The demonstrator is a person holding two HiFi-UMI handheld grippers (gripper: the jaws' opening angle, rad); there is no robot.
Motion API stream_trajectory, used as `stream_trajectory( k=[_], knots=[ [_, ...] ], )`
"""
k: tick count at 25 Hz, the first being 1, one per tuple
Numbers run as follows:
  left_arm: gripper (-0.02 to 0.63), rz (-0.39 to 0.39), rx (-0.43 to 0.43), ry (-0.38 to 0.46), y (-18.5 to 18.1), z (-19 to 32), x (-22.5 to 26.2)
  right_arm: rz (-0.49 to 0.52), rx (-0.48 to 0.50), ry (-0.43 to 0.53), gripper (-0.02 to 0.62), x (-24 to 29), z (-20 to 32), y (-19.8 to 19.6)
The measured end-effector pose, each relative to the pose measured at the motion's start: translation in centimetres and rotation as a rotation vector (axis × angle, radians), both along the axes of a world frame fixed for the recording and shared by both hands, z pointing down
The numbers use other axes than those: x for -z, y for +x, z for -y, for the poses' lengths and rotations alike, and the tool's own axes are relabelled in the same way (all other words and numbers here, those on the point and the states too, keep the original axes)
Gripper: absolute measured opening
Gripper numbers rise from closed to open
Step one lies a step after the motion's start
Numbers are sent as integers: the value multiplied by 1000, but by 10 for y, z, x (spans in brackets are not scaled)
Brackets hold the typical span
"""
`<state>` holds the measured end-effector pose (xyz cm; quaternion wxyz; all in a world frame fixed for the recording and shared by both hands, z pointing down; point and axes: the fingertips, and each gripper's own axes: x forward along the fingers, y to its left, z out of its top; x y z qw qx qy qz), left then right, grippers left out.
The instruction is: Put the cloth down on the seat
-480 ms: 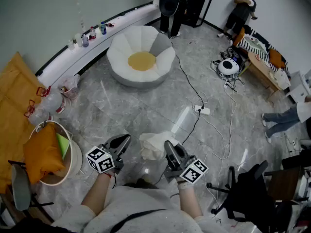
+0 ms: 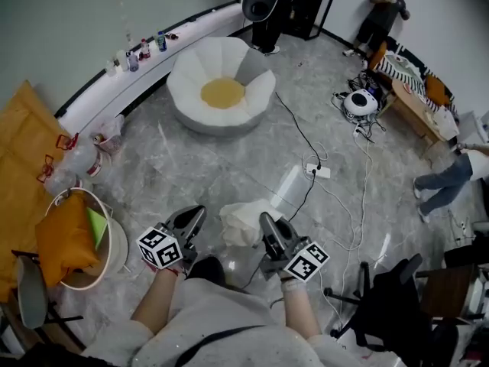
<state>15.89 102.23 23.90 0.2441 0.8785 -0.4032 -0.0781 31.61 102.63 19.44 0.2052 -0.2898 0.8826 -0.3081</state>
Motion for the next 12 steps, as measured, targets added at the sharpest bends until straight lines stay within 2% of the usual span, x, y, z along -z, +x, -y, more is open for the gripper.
stream_trajectory(
  k=[5, 12],
  knots=[
    [14, 11, 7, 2, 1, 30, -5, -6, 16, 1, 37, -4, 25, -2],
    [14, 7, -5, 18, -6, 122, -7, -5, 42, 16, 37, -8, 100, -14]
  ],
)
